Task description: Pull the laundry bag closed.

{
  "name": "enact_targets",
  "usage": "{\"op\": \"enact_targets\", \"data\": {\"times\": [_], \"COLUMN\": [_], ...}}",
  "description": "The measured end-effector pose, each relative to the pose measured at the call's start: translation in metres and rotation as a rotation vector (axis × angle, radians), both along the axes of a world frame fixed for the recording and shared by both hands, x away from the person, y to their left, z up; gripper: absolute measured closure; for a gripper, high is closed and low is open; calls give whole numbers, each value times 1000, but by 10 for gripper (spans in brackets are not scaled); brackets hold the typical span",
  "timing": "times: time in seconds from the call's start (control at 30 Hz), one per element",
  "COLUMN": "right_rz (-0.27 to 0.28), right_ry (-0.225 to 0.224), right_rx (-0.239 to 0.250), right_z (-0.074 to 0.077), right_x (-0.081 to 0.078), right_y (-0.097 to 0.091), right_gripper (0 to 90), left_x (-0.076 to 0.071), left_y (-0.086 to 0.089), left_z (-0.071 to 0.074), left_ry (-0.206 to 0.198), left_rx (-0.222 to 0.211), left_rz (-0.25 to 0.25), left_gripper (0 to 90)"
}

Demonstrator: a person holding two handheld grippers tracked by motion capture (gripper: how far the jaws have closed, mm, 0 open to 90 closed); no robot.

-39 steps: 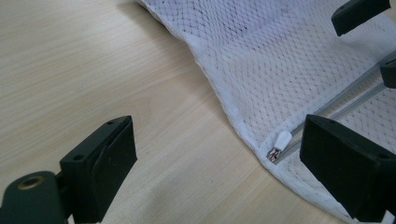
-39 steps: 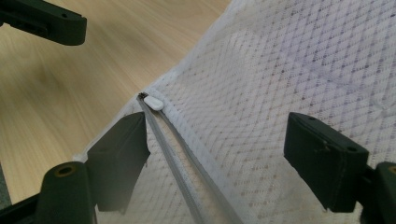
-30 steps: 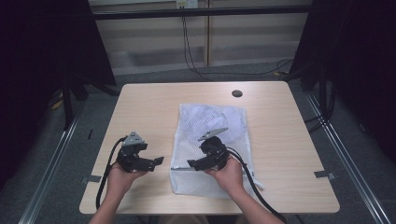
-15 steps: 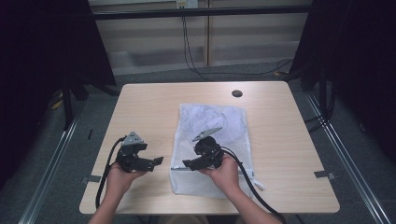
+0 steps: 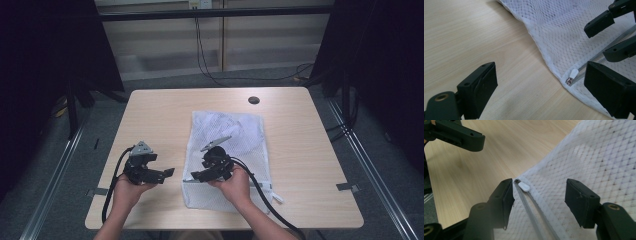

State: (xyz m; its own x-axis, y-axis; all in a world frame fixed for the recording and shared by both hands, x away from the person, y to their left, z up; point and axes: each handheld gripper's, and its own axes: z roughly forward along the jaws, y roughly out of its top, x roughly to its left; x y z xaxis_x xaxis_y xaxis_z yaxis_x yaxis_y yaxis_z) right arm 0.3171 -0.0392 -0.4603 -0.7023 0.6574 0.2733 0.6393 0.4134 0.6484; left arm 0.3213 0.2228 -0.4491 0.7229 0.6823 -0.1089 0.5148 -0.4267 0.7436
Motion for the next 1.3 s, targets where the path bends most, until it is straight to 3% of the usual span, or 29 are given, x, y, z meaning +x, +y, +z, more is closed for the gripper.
{"op": "enact_targets", "data": {"times": [0.2,0.5,0.97,1.3], "right_rz": [2,14,5,-3], "right_ry": [35,75,119,142], "right_rx": [20,28,33,4], "right_z": [-1,-6,-13,-19], "right_x": [0,1,4,8], "right_y": [4,10,20,24], "right_gripper": [518,603,644,642], "left_x": [0,0,1,1], "left_y": [0,0,2,1], "left_z": [0,0,1,1], "left_ry": [2,3,0,6], "left_rx": [0,-6,-9,-8], "left_rz": [1,-1,2,-4], "left_gripper": [113,113,111,111]}}
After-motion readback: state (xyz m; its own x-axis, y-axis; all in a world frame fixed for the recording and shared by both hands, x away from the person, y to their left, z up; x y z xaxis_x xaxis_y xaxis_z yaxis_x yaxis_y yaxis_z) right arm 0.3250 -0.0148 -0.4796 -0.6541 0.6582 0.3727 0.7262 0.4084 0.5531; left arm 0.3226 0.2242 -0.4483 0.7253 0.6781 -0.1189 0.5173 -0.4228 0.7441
